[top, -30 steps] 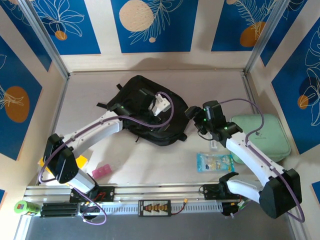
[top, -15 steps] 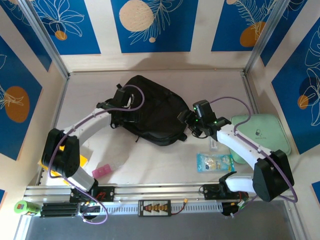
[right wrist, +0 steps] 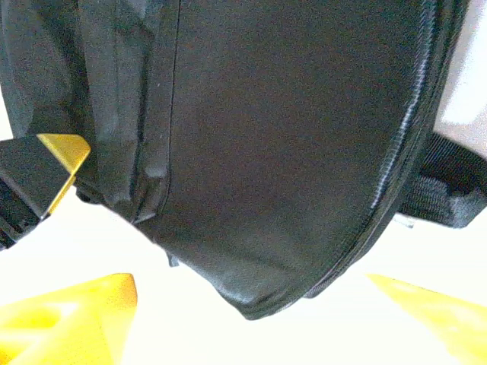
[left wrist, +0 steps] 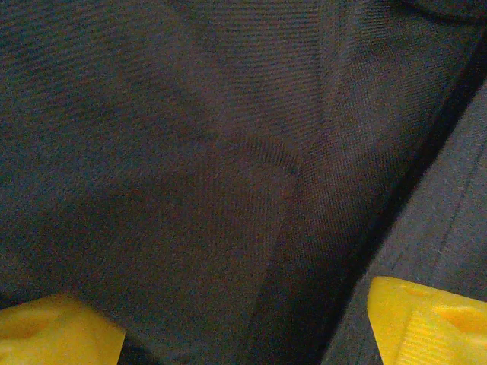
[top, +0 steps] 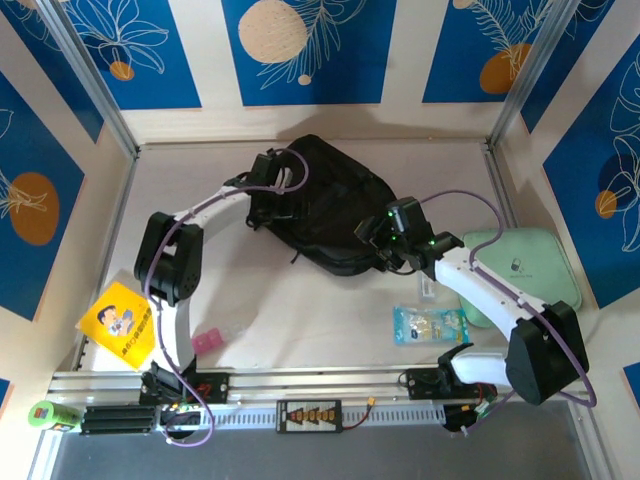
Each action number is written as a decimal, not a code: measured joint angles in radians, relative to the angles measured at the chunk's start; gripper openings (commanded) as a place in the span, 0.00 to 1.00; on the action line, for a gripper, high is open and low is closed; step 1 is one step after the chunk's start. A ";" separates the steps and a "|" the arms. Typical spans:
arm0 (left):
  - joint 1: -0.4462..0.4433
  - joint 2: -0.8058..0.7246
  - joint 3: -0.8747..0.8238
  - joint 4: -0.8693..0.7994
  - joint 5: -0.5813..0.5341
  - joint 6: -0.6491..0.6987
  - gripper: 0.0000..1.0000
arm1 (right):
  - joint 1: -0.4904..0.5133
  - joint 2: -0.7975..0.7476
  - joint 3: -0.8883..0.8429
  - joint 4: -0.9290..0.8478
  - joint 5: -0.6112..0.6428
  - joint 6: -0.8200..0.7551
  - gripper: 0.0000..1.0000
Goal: Pack books, pencil case, and school supplies into a backpack
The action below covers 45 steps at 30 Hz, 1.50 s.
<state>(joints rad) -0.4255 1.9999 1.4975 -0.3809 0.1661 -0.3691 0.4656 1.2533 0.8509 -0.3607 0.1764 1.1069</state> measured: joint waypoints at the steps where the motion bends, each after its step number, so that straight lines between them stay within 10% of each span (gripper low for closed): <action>1: 0.000 -0.003 0.001 0.000 0.002 0.000 0.84 | 0.000 -0.005 0.000 0.000 0.000 0.000 0.78; 10: 0.100 -0.311 -0.291 0.026 -0.062 -0.070 0.95 | -0.003 -0.029 0.000 -0.001 0.004 -0.038 0.88; 21: 0.438 -0.634 -0.635 -0.036 -0.297 -0.227 1.00 | -0.009 0.055 0.040 0.000 -0.015 -0.069 0.89; 33: 0.858 -0.743 -0.898 -0.029 -0.264 -0.400 1.00 | -0.014 0.119 0.149 -0.016 -0.051 -0.112 0.90; 45: 0.919 -0.764 -0.937 0.040 -0.214 -0.434 0.92 | -0.014 0.133 0.149 -0.031 -0.054 -0.111 0.90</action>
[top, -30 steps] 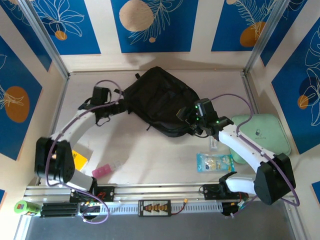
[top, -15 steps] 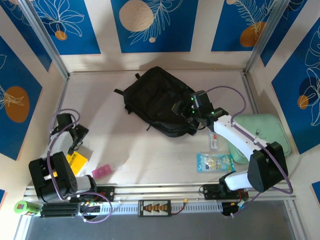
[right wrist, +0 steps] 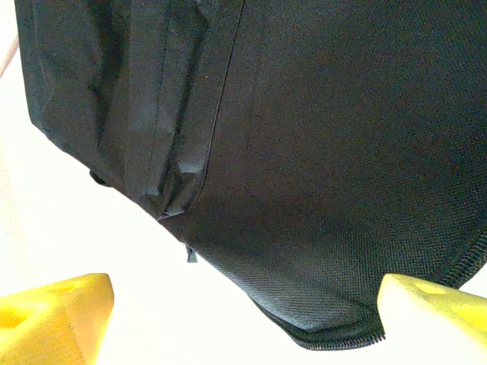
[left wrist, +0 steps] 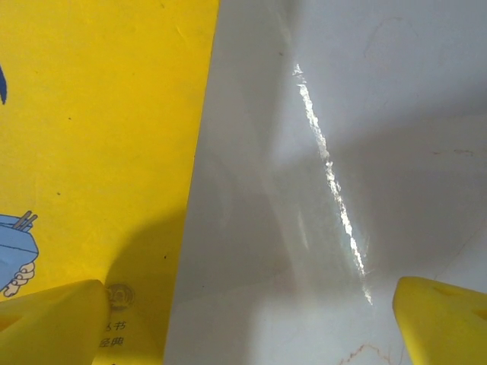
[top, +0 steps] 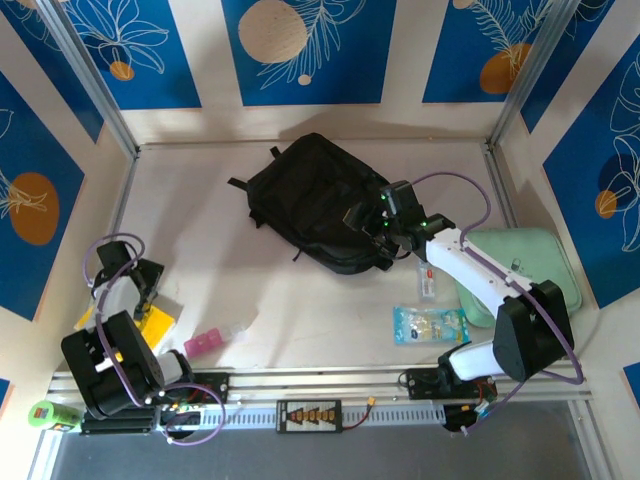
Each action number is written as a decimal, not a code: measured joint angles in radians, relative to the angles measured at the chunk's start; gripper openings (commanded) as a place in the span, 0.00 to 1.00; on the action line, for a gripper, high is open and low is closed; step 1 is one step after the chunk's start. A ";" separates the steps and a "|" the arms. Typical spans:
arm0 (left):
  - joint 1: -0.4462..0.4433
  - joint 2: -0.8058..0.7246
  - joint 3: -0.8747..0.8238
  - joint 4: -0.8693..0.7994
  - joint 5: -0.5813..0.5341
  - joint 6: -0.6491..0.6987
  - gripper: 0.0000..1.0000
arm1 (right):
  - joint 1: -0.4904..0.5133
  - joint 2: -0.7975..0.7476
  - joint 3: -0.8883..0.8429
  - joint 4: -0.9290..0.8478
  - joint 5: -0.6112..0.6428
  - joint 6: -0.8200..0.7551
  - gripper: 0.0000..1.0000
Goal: Pack books, pencil case, and school supplies into a backpack
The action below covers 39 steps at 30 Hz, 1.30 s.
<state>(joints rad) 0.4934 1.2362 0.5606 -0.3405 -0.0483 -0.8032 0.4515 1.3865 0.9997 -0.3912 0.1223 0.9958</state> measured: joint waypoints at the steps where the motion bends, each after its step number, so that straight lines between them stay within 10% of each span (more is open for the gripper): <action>1: 0.000 0.006 0.000 0.013 0.010 0.002 0.90 | 0.000 0.000 0.000 0.000 0.000 0.000 0.90; 9: -0.087 0.059 -0.002 0.174 0.126 -0.008 0.88 | 0.001 0.017 0.000 0.001 0.000 0.001 0.90; 27: -0.690 0.292 0.087 0.533 0.301 -0.313 0.86 | 0.019 0.026 0.003 -0.015 0.002 0.003 0.89; 39: -0.651 0.152 0.170 0.288 0.336 -0.191 0.96 | 0.176 0.170 0.201 -0.043 0.000 -0.076 0.85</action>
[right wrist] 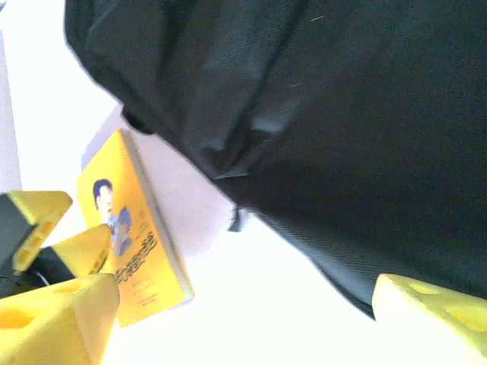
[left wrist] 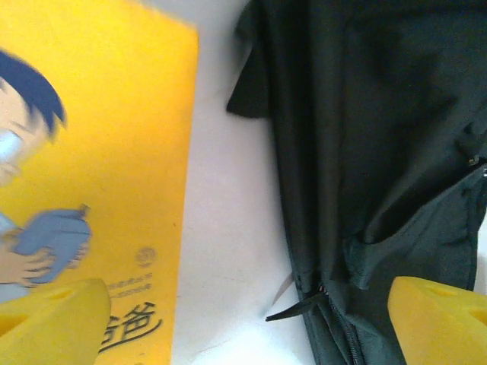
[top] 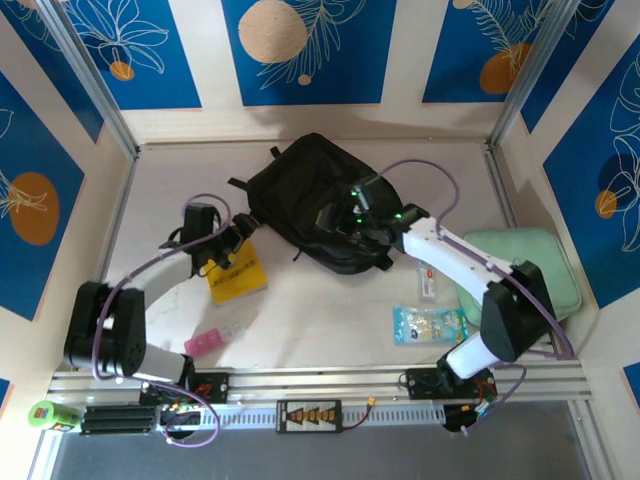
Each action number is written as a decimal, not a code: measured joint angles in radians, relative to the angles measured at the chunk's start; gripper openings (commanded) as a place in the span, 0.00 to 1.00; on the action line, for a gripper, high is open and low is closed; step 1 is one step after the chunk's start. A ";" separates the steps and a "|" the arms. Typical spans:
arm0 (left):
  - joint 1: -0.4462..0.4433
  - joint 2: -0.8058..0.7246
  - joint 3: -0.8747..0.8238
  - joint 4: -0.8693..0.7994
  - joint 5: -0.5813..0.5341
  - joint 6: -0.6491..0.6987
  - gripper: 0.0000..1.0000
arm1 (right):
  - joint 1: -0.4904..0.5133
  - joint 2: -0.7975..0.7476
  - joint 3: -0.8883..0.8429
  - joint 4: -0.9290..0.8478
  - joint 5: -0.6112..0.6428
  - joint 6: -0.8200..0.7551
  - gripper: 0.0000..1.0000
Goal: Pack books, pencil case, and school supplies into a backpack
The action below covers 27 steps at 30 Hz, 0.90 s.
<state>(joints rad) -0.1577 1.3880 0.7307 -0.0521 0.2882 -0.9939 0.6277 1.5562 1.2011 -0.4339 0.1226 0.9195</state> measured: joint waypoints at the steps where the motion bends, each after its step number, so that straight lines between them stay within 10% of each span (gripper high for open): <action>1: 0.028 -0.030 0.002 -0.022 -0.004 0.026 0.96 | 0.025 0.041 0.038 -0.005 -0.003 -0.011 0.84; 10: 0.286 -0.113 -0.065 -0.145 0.000 0.187 0.87 | 0.208 0.454 0.442 -0.106 -0.025 -0.123 0.64; 27: 0.309 -0.023 -0.105 -0.247 0.071 0.337 0.63 | 0.277 0.827 0.843 -0.286 -0.048 -0.237 0.28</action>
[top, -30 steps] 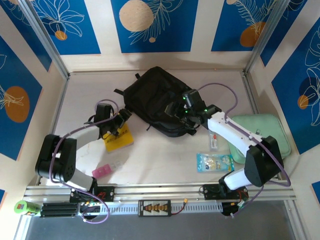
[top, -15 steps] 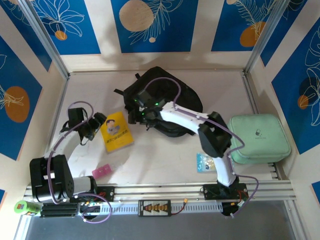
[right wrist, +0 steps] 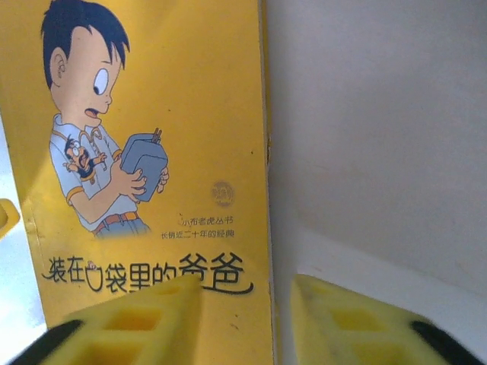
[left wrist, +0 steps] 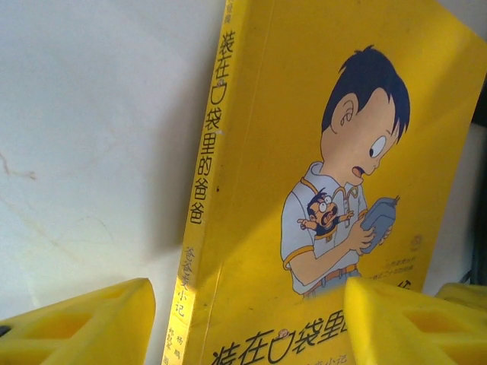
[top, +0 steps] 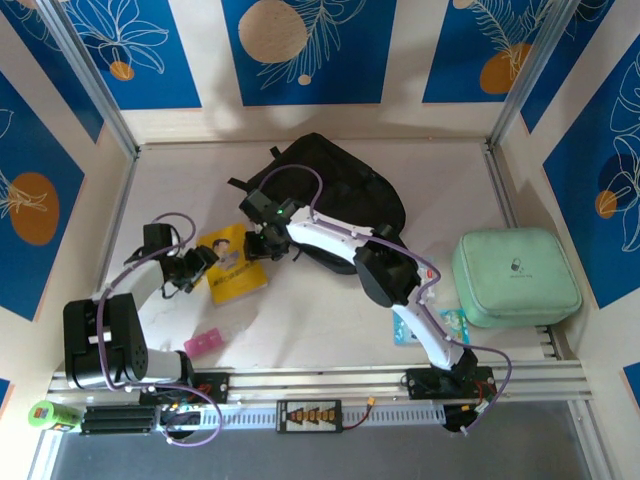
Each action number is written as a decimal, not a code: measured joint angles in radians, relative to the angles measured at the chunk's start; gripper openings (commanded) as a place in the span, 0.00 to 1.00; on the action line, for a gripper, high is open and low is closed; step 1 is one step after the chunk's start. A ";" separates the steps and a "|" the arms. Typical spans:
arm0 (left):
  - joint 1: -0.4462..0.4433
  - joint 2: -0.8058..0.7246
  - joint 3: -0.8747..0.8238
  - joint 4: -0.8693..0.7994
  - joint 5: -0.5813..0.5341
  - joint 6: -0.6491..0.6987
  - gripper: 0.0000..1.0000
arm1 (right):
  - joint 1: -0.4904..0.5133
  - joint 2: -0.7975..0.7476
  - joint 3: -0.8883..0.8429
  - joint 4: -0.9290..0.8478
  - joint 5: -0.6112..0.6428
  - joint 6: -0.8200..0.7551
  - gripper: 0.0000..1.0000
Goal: Pack books, pencil case, and school supplies into a backpack
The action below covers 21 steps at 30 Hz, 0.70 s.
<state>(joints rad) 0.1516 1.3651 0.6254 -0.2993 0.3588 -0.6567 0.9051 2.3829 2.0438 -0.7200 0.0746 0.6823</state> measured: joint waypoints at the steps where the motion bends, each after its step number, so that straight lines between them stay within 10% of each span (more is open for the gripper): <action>1: 0.000 0.002 0.000 0.000 0.005 0.006 0.62 | 0.001 0.005 0.003 -0.005 0.000 -0.002 0.26; 21: 0.011 0.032 0.020 -0.002 0.127 -0.016 0.62 | -0.008 0.041 0.013 -0.034 -0.035 -0.008 0.22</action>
<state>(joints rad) 0.1627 1.3975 0.6456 -0.3008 0.4862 -0.6724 0.8967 2.4237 2.0563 -0.7536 0.0399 0.6743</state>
